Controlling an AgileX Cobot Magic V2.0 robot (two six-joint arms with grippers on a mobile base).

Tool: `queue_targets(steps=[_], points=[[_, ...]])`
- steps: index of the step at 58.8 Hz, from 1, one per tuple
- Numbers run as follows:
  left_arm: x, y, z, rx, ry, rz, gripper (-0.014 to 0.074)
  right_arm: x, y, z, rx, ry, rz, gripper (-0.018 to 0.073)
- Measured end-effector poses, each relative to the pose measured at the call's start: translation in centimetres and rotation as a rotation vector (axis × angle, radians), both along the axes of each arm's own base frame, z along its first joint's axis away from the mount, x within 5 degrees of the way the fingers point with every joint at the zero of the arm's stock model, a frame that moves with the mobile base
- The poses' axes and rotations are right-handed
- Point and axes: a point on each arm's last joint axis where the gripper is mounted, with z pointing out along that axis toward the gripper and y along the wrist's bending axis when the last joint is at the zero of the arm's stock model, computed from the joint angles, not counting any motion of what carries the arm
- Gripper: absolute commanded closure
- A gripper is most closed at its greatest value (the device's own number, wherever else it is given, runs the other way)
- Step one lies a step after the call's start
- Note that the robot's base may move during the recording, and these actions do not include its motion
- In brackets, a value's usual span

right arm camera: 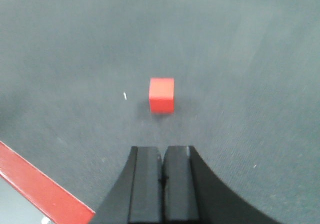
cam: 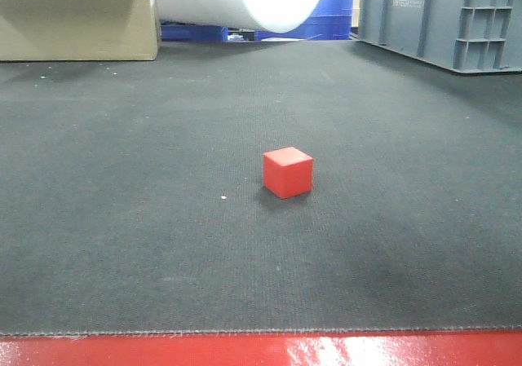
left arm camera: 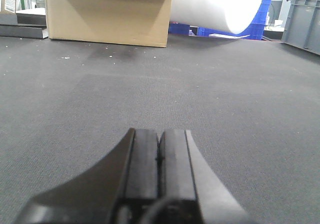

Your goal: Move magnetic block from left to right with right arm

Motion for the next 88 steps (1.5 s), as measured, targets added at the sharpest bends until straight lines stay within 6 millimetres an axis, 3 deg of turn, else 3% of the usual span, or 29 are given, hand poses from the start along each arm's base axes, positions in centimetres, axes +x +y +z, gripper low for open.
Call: queue_targets(steps=[10,23,67,82,88], points=[[0.0,0.0,0.0,0.0,0.0,0.0,0.0713,-3.6,-2.4,-1.2,0.1,-0.153,-0.001,0.0491],[0.0,0.0,0.0,0.0,0.0,0.0,0.0713,-5.8,-3.8,-1.8,0.175,-0.265,-0.001,0.0491],[0.0,0.0,0.0,0.0,0.0,0.0,0.0713,-5.8,-3.9,-2.0,0.174,-0.27,-0.015,0.0491],[0.0,0.0,0.0,0.0,0.0,0.0,0.0713,-5.2,-5.0,-2.3,0.127,-0.289,-0.304,0.0491],[0.0,0.0,0.0,0.0,0.0,0.0,0.0713,-4.7,-5.6,-3.3,0.101,-0.284,-0.445,0.0491]])
